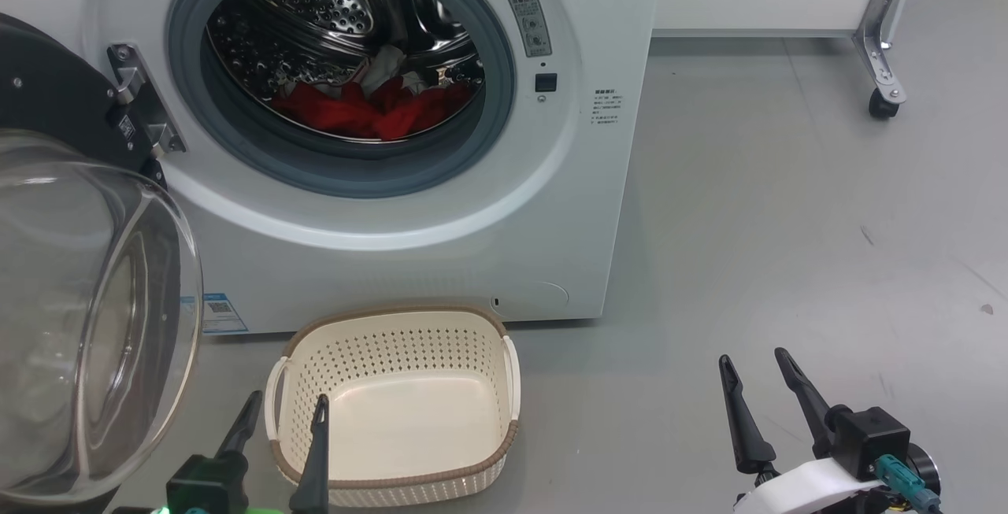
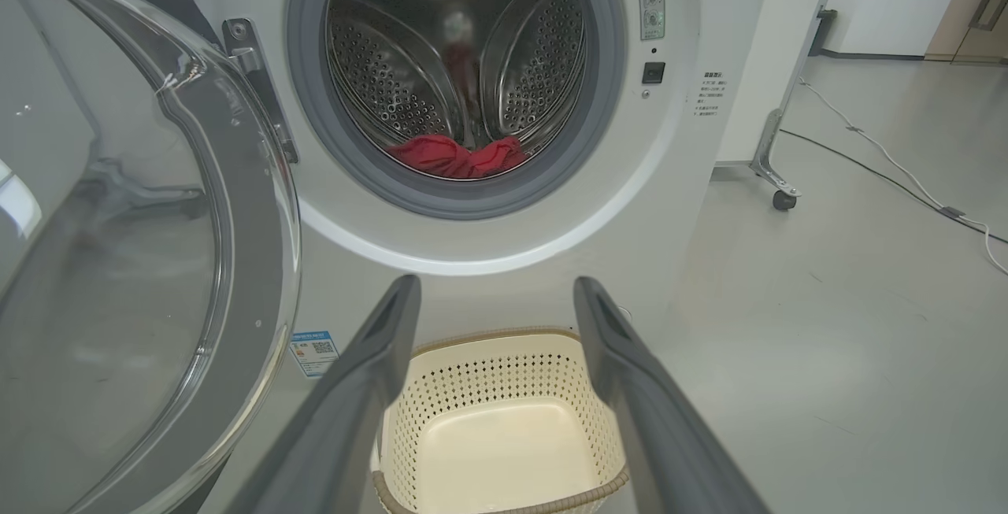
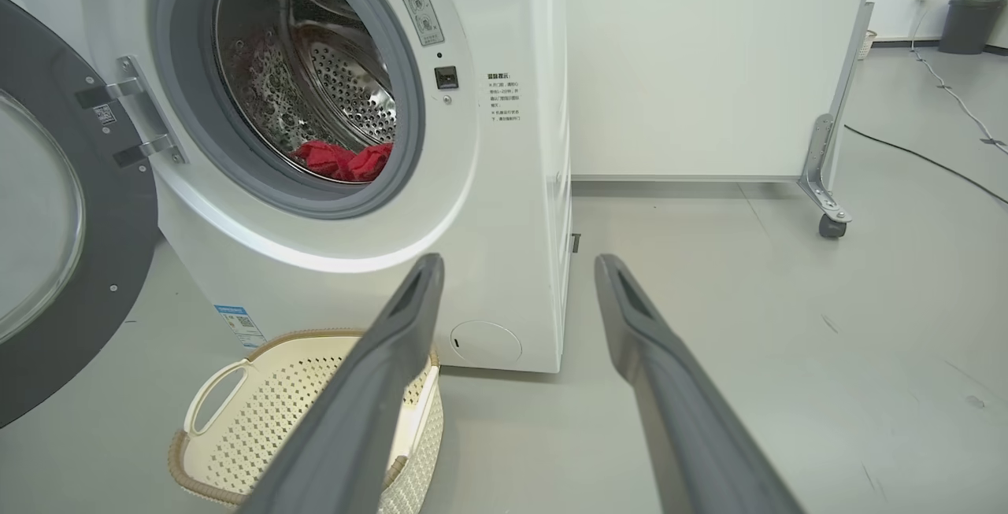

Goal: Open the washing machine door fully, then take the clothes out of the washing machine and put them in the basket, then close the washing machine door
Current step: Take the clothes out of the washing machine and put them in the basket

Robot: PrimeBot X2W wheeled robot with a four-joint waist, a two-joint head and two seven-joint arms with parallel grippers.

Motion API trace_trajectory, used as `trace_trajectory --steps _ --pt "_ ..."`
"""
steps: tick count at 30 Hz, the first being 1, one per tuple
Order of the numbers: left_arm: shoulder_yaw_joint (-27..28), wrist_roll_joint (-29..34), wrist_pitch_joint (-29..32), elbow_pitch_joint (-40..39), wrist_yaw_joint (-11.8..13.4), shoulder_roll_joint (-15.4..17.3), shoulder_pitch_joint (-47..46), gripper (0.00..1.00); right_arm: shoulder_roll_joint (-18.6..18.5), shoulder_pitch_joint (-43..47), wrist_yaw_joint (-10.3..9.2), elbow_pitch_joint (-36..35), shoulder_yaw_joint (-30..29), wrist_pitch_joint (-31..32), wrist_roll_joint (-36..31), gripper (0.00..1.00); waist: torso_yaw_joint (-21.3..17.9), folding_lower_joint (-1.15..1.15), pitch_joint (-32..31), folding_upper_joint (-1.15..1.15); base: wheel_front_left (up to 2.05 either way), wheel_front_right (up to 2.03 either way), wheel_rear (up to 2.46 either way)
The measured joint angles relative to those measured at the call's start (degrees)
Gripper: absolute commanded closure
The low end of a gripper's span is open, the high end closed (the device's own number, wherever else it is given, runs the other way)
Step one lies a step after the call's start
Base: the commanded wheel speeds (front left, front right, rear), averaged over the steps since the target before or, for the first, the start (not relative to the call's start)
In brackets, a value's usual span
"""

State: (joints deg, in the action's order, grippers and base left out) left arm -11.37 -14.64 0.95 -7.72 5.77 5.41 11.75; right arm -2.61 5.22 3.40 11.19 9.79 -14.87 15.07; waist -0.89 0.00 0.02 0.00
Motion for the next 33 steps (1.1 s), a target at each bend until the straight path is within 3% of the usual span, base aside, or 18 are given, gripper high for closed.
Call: trace_trajectory --steps 16,33 --pt "0.0 0.7 0.0 0.0 0.2 -0.2 0.0 0.0 0.0 0.0 0.01 0.1 0.1 0.0 0.0 0.0 0.3 0.0 0.0 0.0 0.73 -0.73 0.0" --pt "-0.1 1.2 0.0 0.0 0.5 -0.4 0.0 0.0 0.0 0.0 0.02 0.3 0.2 0.0 0.0 0.0 0.4 0.0 0.0 0.0 0.12 -0.12 0.0"
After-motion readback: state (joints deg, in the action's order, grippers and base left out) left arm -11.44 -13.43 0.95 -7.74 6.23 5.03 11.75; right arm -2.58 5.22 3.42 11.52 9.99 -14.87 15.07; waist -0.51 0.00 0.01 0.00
